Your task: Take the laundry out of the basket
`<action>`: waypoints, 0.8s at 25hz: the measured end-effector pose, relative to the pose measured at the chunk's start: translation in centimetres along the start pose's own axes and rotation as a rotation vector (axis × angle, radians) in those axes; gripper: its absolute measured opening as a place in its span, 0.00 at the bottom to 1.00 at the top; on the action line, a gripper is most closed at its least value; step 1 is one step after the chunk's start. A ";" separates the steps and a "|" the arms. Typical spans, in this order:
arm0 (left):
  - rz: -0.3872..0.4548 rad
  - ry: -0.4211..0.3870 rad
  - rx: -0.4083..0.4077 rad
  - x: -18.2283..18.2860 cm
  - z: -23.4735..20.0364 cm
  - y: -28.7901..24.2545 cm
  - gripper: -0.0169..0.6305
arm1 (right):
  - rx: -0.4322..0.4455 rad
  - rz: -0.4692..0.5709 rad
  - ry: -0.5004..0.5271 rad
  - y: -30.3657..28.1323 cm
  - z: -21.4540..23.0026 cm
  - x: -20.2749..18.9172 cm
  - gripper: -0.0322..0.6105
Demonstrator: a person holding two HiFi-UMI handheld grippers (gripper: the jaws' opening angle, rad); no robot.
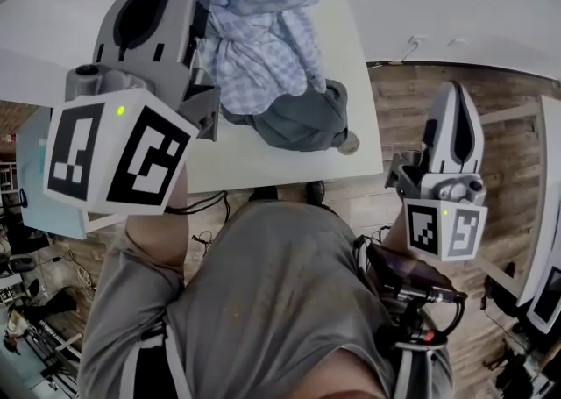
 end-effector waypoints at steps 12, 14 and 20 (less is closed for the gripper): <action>-0.205 -0.010 0.046 -11.3 1.8 2.7 0.09 | 0.088 -0.132 0.024 -2.7 -2.9 -2.3 0.06; -0.247 -0.010 0.049 -13.1 2.3 3.2 0.10 | 0.099 -0.149 0.021 -3.0 -3.3 -2.7 0.06; -0.354 0.037 0.072 -18.8 3.2 4.2 0.10 | 0.136 -0.200 0.020 -4.4 -4.5 -4.1 0.06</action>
Point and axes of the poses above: the fingertips, and each gripper's own axes: y backward along the fingers, z to its right, x out of its top, the point moved 5 cm from there along y, backward along the fingers, and after that the axes turned 10 degrees about -y, right-handed, at the moved point
